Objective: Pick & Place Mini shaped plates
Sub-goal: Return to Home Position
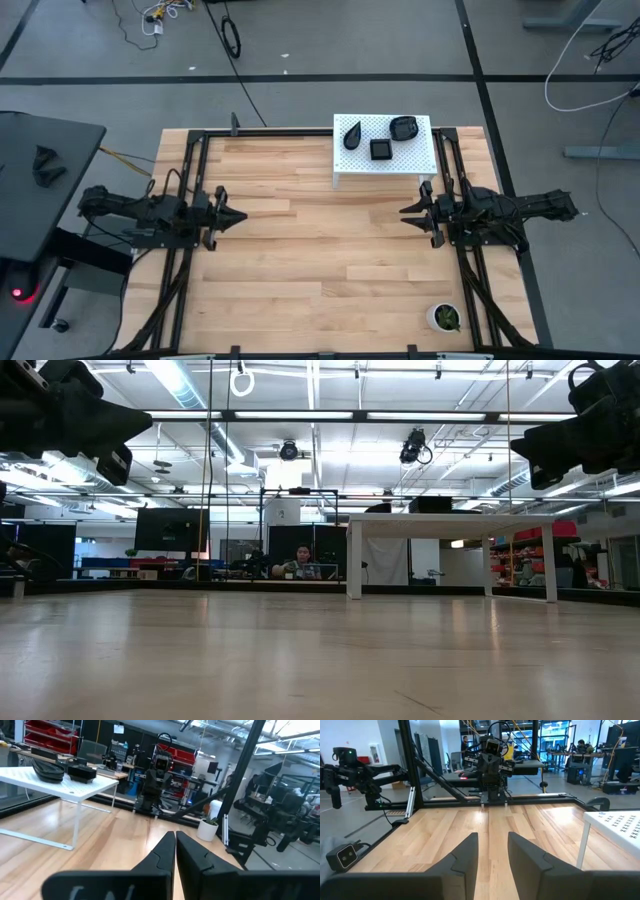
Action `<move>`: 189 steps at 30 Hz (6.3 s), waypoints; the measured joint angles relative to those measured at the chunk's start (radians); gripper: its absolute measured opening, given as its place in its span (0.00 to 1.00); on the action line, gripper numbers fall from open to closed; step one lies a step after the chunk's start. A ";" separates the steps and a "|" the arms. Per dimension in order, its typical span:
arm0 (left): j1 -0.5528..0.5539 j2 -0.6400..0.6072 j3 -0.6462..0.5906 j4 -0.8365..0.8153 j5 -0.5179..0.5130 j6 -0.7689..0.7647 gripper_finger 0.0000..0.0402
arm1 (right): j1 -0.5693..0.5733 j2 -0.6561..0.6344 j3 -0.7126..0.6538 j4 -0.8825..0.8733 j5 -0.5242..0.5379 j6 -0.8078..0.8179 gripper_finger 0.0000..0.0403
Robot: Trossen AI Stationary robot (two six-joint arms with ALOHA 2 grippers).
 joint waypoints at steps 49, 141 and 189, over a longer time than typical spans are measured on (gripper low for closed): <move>0.000 0.000 0.000 0.010 0.003 0.000 0.05 | 0.011 -0.029 0.001 0.014 0.117 0.070 0.02; 0.000 0.000 0.001 -0.013 0.004 0.019 0.05 | -0.073 -0.016 0.000 -0.009 -0.043 0.222 0.09; 0.000 0.000 0.001 -0.012 0.003 0.018 0.05 | -0.073 -0.016 0.000 -0.009 -0.042 0.222 0.09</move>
